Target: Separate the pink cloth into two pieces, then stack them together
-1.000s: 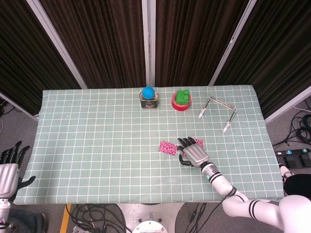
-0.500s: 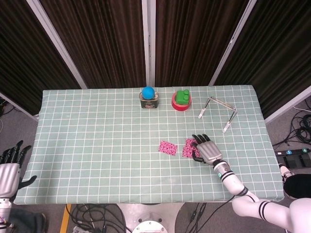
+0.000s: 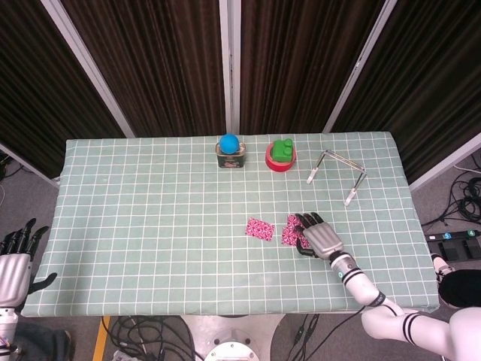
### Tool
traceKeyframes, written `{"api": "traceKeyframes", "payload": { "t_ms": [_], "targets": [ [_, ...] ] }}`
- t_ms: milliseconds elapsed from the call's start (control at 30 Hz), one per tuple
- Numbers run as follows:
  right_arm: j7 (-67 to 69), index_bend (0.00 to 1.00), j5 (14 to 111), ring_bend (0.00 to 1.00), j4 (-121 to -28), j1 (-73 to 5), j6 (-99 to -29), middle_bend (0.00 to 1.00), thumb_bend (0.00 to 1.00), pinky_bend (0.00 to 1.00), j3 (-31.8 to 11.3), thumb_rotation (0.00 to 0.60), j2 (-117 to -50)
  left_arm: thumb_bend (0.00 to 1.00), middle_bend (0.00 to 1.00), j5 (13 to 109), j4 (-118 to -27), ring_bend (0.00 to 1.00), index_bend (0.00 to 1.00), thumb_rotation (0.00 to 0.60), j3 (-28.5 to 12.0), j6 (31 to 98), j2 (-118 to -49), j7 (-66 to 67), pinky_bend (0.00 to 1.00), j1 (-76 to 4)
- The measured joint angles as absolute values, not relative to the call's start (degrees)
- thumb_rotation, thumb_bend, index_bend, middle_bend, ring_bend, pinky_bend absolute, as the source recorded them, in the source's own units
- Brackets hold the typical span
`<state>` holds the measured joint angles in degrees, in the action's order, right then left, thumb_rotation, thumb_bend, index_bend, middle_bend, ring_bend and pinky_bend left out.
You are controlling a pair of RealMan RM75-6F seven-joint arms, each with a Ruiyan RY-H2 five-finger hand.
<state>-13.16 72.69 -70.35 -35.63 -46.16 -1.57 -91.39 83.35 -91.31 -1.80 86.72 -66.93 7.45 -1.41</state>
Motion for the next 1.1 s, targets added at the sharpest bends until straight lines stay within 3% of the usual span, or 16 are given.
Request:
{"api": "traceKeyframes", "payload": {
  "t_ms": [233, 500, 1100],
  "targets": [
    [-13.22, 0.25, 72.96, 0.00, -70.83, -35.22, -47.61, 0.00, 0.60, 0.00, -1.76, 0.000, -91.25, 0.06, 0.13, 83.43, -91.00, 0.13, 0.18, 0.600, -1.71, 86.87, -66.96, 7.07, 0.16, -1.24],
    [-14.09, 0.25, 70.42, 0.00, -67.69, -36.75, -44.70, 0.00, 0.60, 0.00, -3.34, 0.000, -93.51, 0.06, 0.13, 83.13, -90.80, 0.13, 0.18, 0.600, -1.53, 87.05, -67.08, 6.76, 0.16, -0.77],
    [-16.18, 0.25, 72.72, 0.00, -74.50, -34.46, -47.94, 0.00, 0.60, 0.00, -0.37, 0.000, -90.09, 0.06, 0.13, 83.84, -89.21, 0.13, 0.18, 0.600, -1.43, 87.20, -67.73, 5.25, 0.16, -0.70]
  ]
}}
